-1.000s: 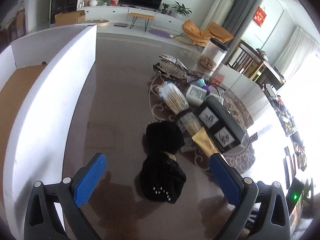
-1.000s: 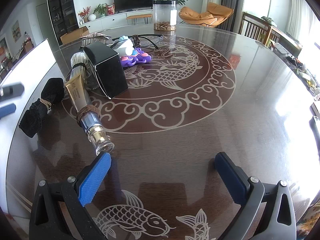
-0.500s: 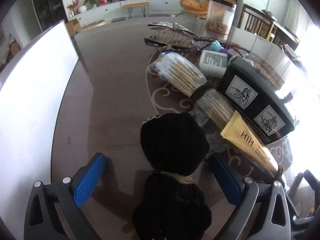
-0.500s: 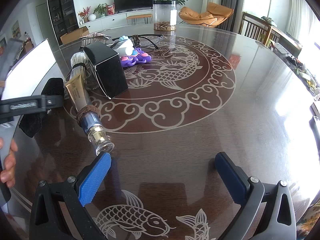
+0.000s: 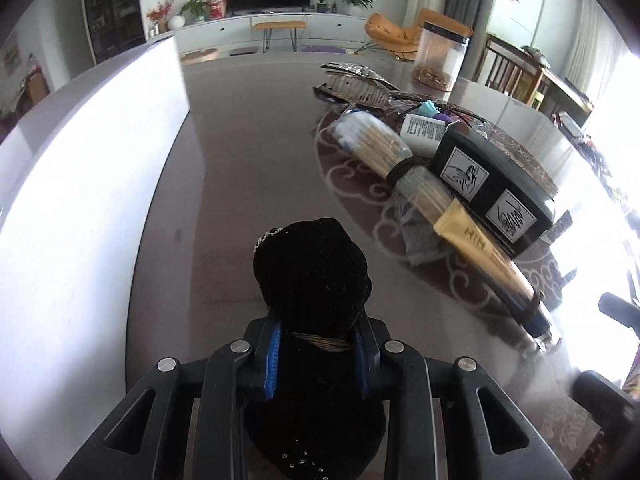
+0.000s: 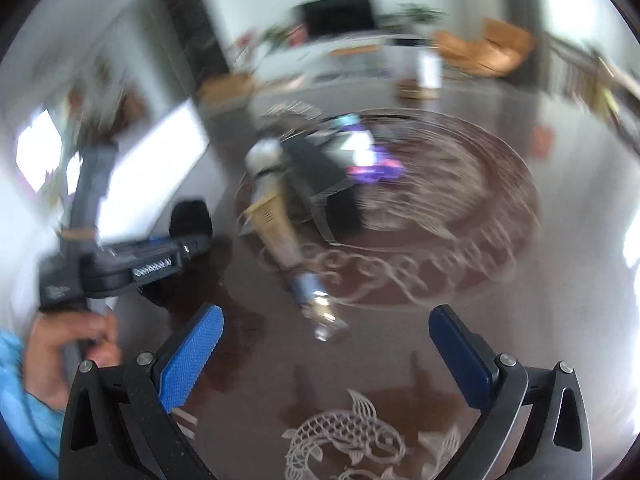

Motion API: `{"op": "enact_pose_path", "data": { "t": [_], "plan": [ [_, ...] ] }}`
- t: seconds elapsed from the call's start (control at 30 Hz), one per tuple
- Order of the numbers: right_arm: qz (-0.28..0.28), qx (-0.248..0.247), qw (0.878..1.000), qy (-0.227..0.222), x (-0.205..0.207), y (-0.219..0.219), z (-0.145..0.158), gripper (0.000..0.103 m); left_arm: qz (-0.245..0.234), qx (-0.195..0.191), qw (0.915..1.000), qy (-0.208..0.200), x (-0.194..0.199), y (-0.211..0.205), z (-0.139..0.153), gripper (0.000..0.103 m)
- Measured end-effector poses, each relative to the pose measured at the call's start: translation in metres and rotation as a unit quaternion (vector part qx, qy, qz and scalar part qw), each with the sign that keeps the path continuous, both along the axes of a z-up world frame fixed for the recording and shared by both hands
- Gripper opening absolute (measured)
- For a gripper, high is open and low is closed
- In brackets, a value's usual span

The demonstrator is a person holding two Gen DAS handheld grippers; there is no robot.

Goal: Organize objects
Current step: 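Grasp and lift the black pouch with the left tool while the right tool grasps the gold tube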

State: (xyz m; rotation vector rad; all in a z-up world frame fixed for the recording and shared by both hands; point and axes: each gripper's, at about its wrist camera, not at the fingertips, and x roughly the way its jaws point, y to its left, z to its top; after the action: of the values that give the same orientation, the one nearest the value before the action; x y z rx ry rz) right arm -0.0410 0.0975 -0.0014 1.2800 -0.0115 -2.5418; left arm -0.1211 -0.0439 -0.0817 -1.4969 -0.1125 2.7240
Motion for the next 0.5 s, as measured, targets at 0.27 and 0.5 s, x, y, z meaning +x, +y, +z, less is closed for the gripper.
{"op": "enact_pose_path", "data": {
  "t": [0.27,0.5],
  "plan": [
    [0.037,0.061,0.995,-0.071,-0.068,-0.057,-0.036,0.047,-0.016,0.015,0.9992,0.034,0.052,-0.012,0.033,0.029],
    [0.007,-0.015,0.997,-0.075,-0.047,-0.041,-0.015,0.027,-0.028,0.034,0.9965,0.071,0.084,-0.027,0.069,0.029]
  ]
}}
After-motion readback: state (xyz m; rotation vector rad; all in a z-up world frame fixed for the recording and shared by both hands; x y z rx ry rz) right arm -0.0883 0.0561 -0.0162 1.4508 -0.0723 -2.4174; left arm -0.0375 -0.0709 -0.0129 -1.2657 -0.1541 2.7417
